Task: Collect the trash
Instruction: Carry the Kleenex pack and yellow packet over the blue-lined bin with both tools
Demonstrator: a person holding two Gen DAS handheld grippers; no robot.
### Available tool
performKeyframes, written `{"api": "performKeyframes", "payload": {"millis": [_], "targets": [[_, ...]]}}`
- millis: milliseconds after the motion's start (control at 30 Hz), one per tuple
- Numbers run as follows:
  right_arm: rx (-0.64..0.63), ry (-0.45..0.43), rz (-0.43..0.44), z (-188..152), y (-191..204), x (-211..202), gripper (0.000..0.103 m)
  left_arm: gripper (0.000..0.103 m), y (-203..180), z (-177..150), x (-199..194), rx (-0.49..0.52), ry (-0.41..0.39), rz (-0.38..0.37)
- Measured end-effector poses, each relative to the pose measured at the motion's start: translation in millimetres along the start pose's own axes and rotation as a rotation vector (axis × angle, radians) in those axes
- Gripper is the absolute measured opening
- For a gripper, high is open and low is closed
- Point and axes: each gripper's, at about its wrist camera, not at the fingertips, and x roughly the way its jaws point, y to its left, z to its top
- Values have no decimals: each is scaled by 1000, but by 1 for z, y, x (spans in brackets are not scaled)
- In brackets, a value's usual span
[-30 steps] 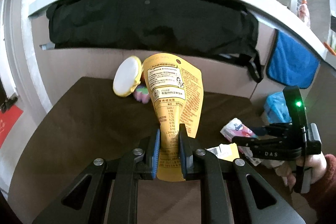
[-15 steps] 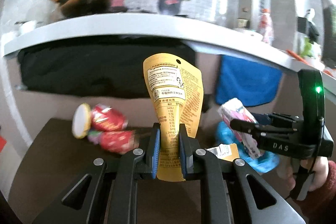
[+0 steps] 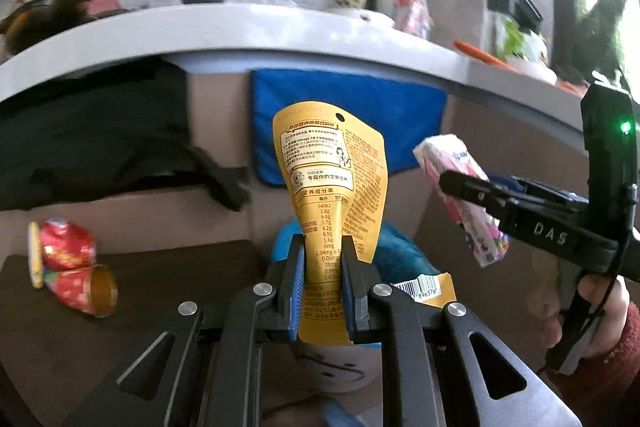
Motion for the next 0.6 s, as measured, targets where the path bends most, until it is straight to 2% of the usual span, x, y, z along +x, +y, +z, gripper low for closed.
{"api": "performKeyframes", "payload": {"millis": [67,267,600], "targets": [[31,-6,-15,-3,-19,0,43,17,-13,0,17,12,18,-18],[94,-15,-42,-17,-52,13,43,17,-17,-4,54,-11,67,-42],[122,20,-11,-35,-62,51,43,17,-7,-16,94,-78,148,-65]]}}
